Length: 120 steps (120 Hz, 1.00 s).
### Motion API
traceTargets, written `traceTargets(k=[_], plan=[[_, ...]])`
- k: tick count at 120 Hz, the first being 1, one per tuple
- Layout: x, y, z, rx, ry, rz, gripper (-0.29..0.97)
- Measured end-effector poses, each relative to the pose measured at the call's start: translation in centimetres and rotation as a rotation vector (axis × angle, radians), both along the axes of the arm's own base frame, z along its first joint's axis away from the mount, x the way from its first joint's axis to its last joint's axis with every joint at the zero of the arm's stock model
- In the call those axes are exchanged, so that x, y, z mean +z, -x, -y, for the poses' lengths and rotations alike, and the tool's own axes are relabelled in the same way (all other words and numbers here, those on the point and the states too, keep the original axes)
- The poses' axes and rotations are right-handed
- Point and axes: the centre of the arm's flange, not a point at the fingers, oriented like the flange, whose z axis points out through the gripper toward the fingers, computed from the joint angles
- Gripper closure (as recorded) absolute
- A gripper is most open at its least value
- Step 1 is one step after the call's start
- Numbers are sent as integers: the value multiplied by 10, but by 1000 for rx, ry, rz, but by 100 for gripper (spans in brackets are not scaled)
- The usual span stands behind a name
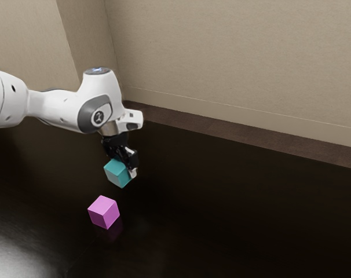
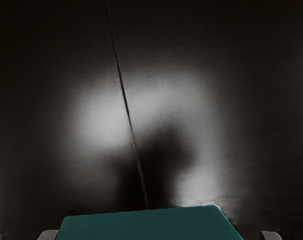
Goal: Pick up the blue block with one arm, and put the blue block on the pink block with one arm
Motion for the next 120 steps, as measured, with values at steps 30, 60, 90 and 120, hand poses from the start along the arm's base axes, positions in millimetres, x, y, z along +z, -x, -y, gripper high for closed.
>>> traceTargets(k=[30,60,90,120], plan=[[-12,51,-12,41,-5,-61,33],[-21,75,-21,84,-6,-91,33],[-25,75,-14,93,-5,-98,33],[-29,77,-16,119,-4,-104,36]])
